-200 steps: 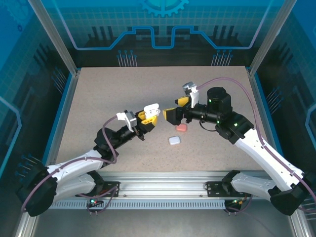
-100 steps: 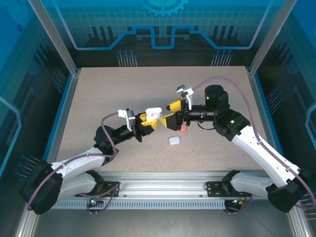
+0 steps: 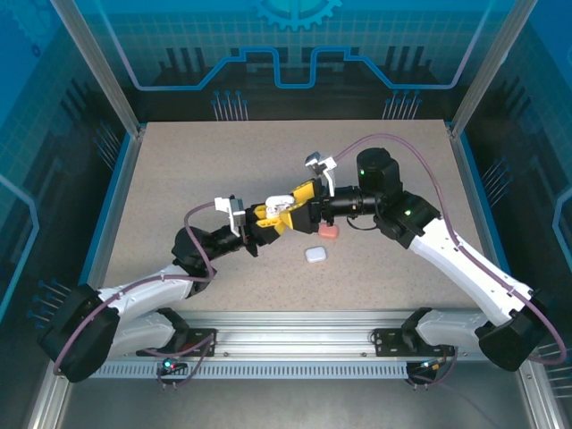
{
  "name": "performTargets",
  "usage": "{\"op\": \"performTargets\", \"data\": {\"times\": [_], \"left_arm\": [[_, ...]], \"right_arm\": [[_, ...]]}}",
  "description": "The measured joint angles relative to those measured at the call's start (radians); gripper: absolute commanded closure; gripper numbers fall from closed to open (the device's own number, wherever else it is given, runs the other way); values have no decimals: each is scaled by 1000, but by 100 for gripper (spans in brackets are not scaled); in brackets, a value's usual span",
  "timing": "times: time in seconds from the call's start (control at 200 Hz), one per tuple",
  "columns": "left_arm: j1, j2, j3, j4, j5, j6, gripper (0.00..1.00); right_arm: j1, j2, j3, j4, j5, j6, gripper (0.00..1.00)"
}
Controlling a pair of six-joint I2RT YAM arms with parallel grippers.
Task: Insert wireless bluetooth earbuds into charging case
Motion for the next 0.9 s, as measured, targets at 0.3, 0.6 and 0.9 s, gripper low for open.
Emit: {"op": "performTargets", "data": {"times": [0.3, 0.6, 0.9], "left_arm": [[2, 2, 0, -6, -1, 0, 88], [6, -19, 0, -66, -1, 1, 88], [6, -111, -32, -201, -8, 3, 88]], "right_arm": [[2, -1, 21, -5, 5, -4, 27], [8, -65, 23, -170, 296, -61, 22], [-38, -275, -142, -262, 662, -43, 5]]}}
